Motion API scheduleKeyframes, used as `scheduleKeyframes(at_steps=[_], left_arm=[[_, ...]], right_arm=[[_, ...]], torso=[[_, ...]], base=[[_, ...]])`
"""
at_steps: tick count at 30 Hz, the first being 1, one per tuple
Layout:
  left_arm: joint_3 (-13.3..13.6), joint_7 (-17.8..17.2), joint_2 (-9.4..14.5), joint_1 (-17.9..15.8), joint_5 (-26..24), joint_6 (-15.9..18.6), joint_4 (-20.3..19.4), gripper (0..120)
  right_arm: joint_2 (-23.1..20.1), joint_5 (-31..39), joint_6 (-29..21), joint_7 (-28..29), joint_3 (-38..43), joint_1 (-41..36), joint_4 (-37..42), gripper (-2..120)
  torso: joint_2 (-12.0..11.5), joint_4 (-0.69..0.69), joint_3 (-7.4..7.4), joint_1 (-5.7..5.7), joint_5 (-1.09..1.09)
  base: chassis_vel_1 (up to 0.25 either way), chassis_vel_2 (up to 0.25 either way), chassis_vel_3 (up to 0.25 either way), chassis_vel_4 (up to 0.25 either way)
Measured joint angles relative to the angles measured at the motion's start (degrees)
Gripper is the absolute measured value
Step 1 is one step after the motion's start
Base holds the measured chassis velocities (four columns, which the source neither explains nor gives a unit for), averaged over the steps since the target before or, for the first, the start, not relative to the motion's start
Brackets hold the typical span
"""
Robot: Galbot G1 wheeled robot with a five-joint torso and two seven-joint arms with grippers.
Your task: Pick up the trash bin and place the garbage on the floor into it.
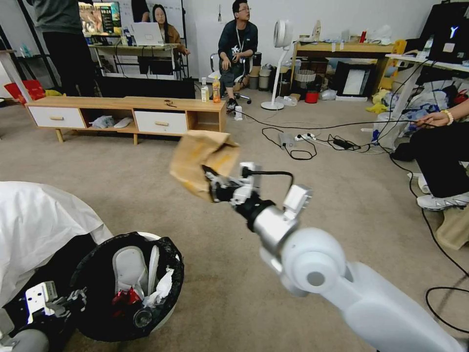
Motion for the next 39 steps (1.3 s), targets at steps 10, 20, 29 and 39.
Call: scheduleKeyframes(at_steps=[10, 20, 29, 39], left_arm=[[0.3, 0.0, 0.7, -0.4, -0.2, 0.0, -0.1, 1], [0.7, 0.1, 1.2, -1.1, -0.3, 0.0, 0.4, 1], [0.8, 0.2, 1.4, -1.2, -0.5, 0.0, 0.3, 1], [0.9, 0.4, 1.0, -1.2, -0.6, -0.1, -0.1, 1]], right_arm=[[4.7, 4.7, -2.6, 0.7, -9.9, 7.5, -0.4, 0], [7.1, 5.5, -6.9, 3.7, -19.7, 9.9, -2.2, 0], [7.8, 4.3, -10.7, 6.3, -23.4, 10.1, -4.5, 0], [5.7, 1.2, -12.0, 7.2, -26.2, 8.7, -6.5, 0]], torso=[[0.0, 0.00, 0.00, 0.00, 0.00], [0.0, -0.01, 0.00, 0.00, 0.00], [0.0, -0.01, 0.00, 0.00, 0.01], [0.0, -0.01, 0.00, 0.00, 0.01]], base=[[0.000, 0.000, 0.000, 0.000], [0.000, 0.000, 0.000, 0.000], [0.000, 0.000, 0.000, 0.000], [0.000, 0.000, 0.000, 0.000]])
